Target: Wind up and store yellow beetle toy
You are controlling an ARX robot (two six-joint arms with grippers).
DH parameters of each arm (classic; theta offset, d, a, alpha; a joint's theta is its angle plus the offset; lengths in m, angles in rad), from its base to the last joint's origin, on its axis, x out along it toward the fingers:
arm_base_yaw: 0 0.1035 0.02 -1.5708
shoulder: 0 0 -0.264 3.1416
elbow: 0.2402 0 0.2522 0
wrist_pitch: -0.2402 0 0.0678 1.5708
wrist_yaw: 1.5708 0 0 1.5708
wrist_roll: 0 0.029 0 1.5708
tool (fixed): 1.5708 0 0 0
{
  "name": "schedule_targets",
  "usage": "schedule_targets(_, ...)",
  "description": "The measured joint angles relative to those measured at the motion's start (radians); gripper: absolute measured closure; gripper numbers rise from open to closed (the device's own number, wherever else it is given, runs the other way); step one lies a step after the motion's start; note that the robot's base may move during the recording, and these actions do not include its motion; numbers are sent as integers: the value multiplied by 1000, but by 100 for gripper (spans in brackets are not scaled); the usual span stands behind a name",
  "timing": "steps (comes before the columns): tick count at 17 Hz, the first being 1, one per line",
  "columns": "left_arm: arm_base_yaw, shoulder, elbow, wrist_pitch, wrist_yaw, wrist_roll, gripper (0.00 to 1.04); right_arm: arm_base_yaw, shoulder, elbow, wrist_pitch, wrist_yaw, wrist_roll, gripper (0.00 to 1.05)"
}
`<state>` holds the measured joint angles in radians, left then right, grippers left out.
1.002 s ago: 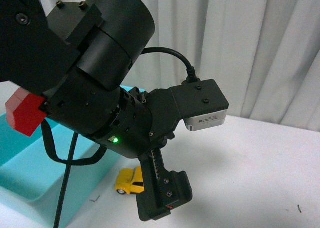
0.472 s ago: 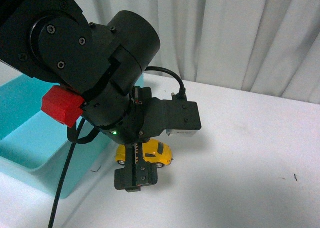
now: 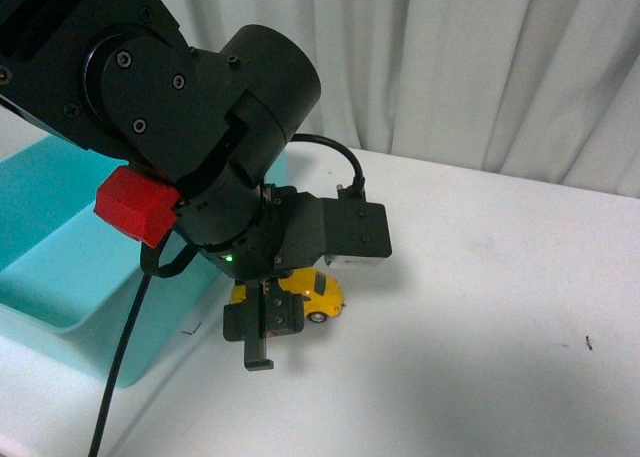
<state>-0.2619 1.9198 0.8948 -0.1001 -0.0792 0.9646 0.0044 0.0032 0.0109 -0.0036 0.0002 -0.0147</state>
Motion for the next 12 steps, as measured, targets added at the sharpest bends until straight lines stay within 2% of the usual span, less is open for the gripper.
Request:
schedule_targets(1, -2, 0, 5, -3, 0, -13, 58, 0, 0, 0, 0, 0, 0, 7)
schedule_targets(2, -5, 0, 11, -10, 6, -26, 63, 0, 0, 0, 0, 0, 0, 7)
schedule_targets(5, -15, -15, 20, -42, 59, -79, 68, 0, 0, 0, 0, 0, 0, 7)
schedule_targets(7, -18, -87, 20, -91, 180, -155, 73, 0, 0, 0, 0, 0, 0, 7)
schedule_targets(9, 5, -188, 24, -109, 312, -229, 73, 0, 0, 0, 0, 0, 0, 7)
schedule_targets(10, 33, -245, 32, -100, 364, -263, 73, 0, 0, 0, 0, 0, 0, 7)
schedule_targets(12, 143, -364, 70, -53, 430, -346, 73, 0, 0, 0, 0, 0, 0, 7)
